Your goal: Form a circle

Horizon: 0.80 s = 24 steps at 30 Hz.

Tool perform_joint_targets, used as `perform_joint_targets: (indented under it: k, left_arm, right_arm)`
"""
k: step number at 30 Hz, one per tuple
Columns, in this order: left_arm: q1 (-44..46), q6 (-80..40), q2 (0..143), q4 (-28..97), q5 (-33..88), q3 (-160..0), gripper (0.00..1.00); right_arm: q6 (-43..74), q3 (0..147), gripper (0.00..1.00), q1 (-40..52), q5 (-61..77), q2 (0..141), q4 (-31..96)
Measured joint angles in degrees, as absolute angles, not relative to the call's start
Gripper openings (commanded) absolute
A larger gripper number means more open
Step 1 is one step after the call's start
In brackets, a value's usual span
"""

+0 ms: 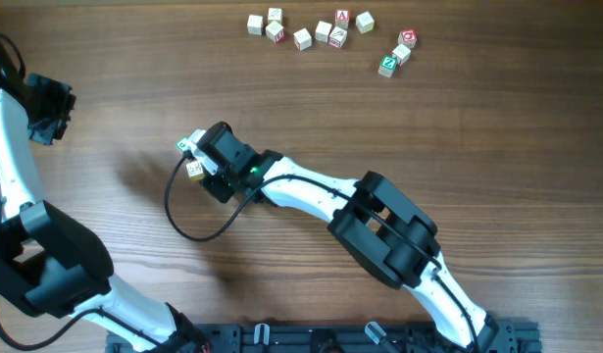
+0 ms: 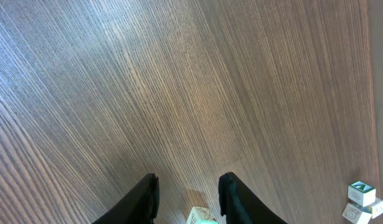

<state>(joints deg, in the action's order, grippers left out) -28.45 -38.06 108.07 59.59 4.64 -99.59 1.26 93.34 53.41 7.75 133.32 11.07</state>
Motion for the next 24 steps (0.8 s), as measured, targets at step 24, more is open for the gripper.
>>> perform_joint_targets:
  k: [24]
  left_arm:
    - [-28.45,-38.06,108.07,59.59,4.64,-99.59,0.35]
  right_arm:
    - [1.19,93.34,0.04,53.41,10.52,133.32,6.7]
